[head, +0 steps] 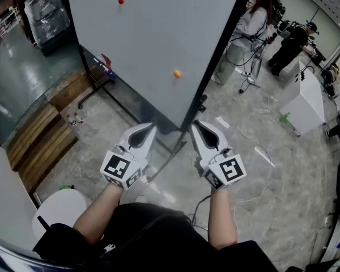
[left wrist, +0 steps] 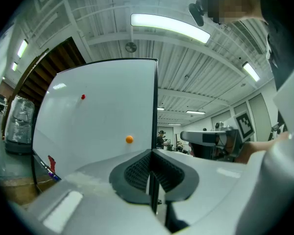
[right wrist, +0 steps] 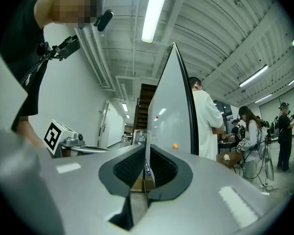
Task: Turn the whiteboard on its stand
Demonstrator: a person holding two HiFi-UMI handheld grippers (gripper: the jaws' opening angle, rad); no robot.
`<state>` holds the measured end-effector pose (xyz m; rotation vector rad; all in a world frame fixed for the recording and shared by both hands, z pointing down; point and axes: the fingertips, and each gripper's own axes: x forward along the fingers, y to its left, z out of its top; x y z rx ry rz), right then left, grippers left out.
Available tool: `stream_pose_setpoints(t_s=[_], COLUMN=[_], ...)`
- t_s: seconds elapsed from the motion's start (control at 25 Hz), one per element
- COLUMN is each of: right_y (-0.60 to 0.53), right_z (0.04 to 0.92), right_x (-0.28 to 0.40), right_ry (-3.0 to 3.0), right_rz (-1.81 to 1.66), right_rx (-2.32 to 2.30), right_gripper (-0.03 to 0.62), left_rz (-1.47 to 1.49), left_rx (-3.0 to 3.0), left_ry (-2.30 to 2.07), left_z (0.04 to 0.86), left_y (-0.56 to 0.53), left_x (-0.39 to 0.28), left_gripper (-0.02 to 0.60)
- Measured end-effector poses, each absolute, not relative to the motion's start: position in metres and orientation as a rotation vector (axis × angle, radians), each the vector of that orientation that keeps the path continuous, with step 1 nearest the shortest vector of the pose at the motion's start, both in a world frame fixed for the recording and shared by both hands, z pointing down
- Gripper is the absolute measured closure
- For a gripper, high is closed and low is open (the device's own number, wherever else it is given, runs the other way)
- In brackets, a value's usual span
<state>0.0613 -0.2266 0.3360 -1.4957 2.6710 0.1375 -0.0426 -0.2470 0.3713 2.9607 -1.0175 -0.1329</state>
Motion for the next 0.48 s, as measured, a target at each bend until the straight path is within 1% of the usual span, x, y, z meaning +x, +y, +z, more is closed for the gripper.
stream_pose_setpoints(t_s=[0.16,0.48], right_y=[-0.224,-0.208], right_z=[0.348,0.385], right_x=[0.041,0.023], right_ry=[2.679,2.651], right_rz=[0.126,-0.018], right_rx=[-1.474,-1.534], right_gripper=[0.576,0.585], left_rz=[-0.132,-0.148], left_rx=[2.952,2.947], left_ry=[-1.025,-1.033], left_z=[0.374,0.374], left_y=[-0.248,-0.244], left_x=[-0.048,-0.056], left_gripper=[0.578,0.578])
